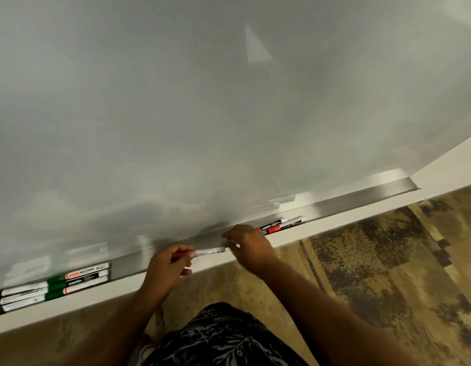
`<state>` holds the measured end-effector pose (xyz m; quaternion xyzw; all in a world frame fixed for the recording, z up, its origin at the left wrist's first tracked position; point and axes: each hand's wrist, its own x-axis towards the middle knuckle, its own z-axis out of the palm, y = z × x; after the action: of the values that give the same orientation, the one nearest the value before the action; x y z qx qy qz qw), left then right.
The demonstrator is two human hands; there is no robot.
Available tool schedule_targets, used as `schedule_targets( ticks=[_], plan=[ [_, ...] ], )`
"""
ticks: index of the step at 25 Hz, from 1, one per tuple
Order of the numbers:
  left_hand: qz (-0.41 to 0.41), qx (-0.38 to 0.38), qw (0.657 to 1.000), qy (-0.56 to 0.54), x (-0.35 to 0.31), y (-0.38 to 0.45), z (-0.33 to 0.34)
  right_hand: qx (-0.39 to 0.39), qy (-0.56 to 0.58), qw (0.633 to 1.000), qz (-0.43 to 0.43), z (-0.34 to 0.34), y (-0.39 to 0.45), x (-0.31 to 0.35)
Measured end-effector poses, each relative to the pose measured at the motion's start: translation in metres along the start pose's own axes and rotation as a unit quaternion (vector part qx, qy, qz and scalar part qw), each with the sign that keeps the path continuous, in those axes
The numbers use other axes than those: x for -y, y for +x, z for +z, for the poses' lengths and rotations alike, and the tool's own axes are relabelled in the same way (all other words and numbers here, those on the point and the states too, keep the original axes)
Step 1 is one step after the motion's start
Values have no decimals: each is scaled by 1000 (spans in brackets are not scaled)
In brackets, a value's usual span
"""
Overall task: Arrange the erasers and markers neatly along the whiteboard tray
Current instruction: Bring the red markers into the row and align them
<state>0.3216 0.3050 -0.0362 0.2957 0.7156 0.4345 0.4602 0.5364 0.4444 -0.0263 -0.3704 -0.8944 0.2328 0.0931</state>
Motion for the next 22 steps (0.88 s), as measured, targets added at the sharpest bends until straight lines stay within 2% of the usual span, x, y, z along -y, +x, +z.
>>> schedule_targets(
  ticks=[3,6,9,11,14,16,18,22],
  plan=[
    [-15,-33,999,-15,0,-7,-10,12,-113,986,121,-25,-1,-49],
    [-34,-82,995,-41,3,-13,-17,68,-201,968,135,-30,2,-71],
    [-57,-107,988,-96,7,-21,-20,65,-208,971,95,-31,7,-75],
    [-75,-108,984,-118,8,-26,-22,48,-178,982,33,-31,6,-74],
    [-75,-91,989,-85,8,-31,-23,8,-80,994,-79,-33,-4,-68],
    [-56,-98,992,-49,11,-33,-22,-12,-29,994,-102,-40,-10,-71],
    [-41,-121,991,-26,15,-32,-22,-5,-32,998,-51,-51,-12,-81],
    [-22,-154,988,0,22,-29,-28,67,-107,981,146,-66,-12,-115]
  ],
)
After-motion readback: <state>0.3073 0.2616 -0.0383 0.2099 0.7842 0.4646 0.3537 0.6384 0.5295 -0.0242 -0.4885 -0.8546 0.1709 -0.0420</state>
